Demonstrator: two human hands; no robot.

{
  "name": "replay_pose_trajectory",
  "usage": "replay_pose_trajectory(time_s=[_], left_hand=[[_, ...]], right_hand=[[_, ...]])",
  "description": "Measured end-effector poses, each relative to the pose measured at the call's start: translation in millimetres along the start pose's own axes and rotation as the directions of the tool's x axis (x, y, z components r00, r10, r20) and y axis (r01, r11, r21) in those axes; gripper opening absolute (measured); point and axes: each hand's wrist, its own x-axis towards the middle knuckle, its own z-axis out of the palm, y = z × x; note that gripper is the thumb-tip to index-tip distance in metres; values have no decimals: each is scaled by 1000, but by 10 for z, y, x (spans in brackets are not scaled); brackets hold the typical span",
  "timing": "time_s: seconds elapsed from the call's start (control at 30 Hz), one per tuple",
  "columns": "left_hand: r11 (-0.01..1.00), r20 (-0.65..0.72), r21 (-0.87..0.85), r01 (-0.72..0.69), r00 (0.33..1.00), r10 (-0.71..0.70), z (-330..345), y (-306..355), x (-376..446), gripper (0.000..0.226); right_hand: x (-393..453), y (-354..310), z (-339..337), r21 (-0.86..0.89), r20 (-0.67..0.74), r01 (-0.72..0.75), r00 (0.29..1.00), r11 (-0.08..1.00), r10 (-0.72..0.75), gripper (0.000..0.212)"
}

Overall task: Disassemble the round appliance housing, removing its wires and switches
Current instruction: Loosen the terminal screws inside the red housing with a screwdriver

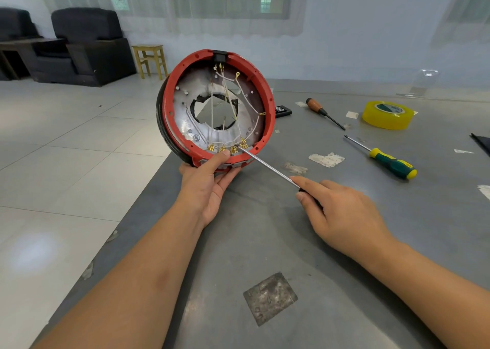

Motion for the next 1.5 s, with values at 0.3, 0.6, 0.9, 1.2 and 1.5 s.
replay_pose_trajectory(time_s=[0.3, 0.6, 0.9, 1.2, 1.5], left_hand=[[997, 35, 83, -3, 999, 0, 3, -28, 11, 64], [982, 13, 186, 24, 1000, -27, -8, 47, -3, 51], [967, 23, 187, 174, 983, -181, -96, 252, 49, 31], [980, 57, 190, 65, 995, -77, -115, 118, 42, 65], [965, 112, 261, -39, 994, 10, -127, 74, 48, 66]], right_hand=[[-8, 127, -8, 13, -35, 36, 999, 999, -35, 38], [-13, 192, 4, -6, -81, 77, 994, 997, -78, 41], [25, 307, -103, -38, -34, 117, 992, 992, -119, 44], [60, 408, -115, -51, -17, 128, 991, 990, -129, 52], [90, 485, -208, -52, -2, 197, 980, 979, -198, 38]])
